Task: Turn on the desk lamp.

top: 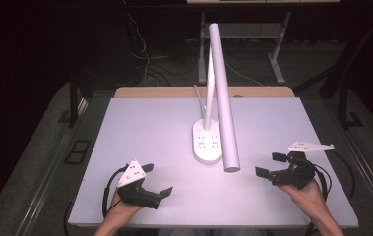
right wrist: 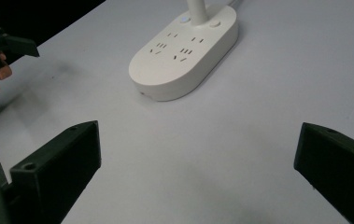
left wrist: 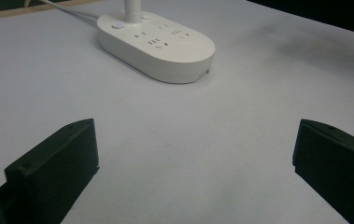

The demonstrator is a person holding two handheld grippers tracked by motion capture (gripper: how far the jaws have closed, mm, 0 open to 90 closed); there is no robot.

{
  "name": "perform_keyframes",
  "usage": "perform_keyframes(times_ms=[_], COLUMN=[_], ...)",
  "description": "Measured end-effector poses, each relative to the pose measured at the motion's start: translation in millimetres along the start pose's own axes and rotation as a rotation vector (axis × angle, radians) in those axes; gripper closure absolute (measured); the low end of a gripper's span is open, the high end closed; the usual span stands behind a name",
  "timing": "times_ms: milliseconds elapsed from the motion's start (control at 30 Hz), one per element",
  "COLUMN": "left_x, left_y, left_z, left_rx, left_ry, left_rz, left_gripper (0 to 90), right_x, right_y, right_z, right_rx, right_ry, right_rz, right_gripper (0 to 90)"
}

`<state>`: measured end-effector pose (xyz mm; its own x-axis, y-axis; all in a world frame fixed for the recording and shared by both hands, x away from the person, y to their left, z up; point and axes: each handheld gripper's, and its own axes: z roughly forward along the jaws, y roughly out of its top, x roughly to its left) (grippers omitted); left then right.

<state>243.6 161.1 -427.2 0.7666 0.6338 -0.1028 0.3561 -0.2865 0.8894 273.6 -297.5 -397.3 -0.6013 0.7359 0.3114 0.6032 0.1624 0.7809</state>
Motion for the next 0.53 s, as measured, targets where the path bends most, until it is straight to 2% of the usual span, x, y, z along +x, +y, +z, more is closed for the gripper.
perform_keyframes(times_ms=[167,333,533], left_x=[-0.1,0.1,0.7], left_y=[0.0,0.1,0.4], left_z=[0.2,0.4,0.9], left_rx=[0.0,0.0,0.002], left_ry=[0.0,-0.001,-0.001], left_rz=[0.0,0.0,0.0], left_gripper=[0.0,0.0,0.0], right_x=[3.0,4.9,9.5], right_y=[-17.8,-32.9,-36.6], right_z=[0.2,1.8,1.4], right_rx=[-0.006,-0.015,-0.029], right_ry=[-0.002,-0.007,-0.003], right_rz=[0.013,0.004,-0.012], right_gripper=[0.0,0.0,0.1])
